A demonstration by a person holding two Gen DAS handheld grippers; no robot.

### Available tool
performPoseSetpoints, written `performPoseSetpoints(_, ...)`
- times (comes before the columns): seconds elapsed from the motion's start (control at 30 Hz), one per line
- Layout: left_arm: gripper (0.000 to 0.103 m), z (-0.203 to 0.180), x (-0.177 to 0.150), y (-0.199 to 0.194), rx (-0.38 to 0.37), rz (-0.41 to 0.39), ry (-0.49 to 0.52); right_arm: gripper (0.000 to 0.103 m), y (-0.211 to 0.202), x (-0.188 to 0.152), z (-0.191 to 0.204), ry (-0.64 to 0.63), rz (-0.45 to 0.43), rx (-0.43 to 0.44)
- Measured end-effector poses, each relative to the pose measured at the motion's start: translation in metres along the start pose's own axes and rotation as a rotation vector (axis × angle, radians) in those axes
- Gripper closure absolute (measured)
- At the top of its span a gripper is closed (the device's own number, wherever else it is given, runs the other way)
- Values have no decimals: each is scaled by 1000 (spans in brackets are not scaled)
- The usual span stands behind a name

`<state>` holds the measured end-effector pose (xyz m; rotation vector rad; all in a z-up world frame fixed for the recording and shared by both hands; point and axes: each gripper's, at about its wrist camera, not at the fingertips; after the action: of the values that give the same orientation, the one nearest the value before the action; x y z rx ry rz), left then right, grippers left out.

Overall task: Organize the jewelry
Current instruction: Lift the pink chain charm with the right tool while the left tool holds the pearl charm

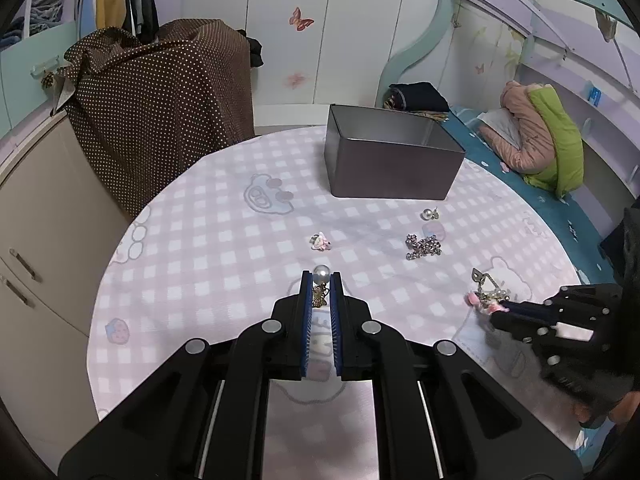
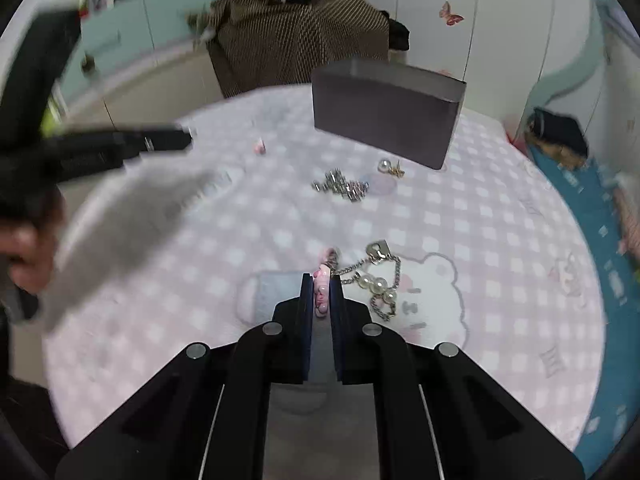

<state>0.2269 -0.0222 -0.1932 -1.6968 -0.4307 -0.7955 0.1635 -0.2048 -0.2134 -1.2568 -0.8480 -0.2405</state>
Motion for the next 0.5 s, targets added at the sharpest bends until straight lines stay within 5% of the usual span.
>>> performPoseSetpoints(0.5,94,-7,39,-22,-10,-75,38,96,-42,39,-42,184,-128,142)
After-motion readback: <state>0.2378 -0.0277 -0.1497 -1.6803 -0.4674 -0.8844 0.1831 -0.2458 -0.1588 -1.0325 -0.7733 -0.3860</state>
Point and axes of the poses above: each gripper's, at about its wrist camera, not at the fingertips, and y roughly the way its jaws point, z to its left, x to its top, and after that the axes turned 3 degrees about -x, right-handed
